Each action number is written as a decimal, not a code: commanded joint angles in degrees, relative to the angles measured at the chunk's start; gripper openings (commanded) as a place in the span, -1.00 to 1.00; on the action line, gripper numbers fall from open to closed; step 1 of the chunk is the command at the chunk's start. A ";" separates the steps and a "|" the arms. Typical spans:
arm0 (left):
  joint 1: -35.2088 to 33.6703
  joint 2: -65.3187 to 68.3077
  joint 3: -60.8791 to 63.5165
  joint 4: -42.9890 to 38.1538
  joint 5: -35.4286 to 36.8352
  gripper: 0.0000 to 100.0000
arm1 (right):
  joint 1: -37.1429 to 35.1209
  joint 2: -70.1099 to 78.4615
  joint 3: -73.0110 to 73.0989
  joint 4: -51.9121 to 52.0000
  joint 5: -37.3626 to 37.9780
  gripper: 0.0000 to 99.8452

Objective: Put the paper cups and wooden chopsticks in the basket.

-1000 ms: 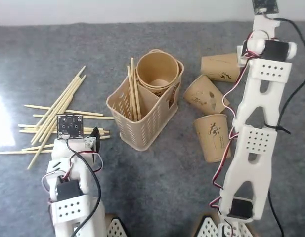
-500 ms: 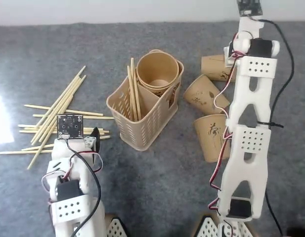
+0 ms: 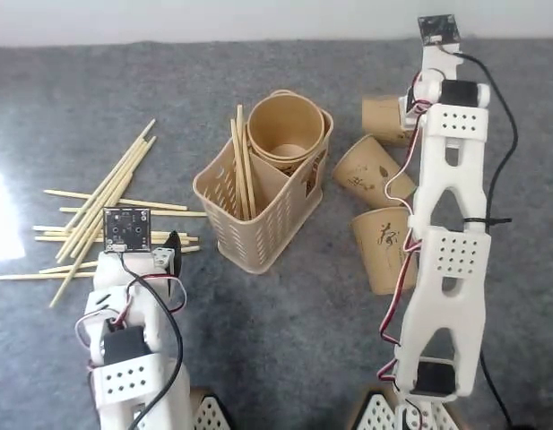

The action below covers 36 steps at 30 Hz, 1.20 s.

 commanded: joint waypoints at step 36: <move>-0.09 -0.70 -0.57 -1.49 -0.53 -0.58 | 8.04 -18.95 -9.05 22.20 25.76 -0.98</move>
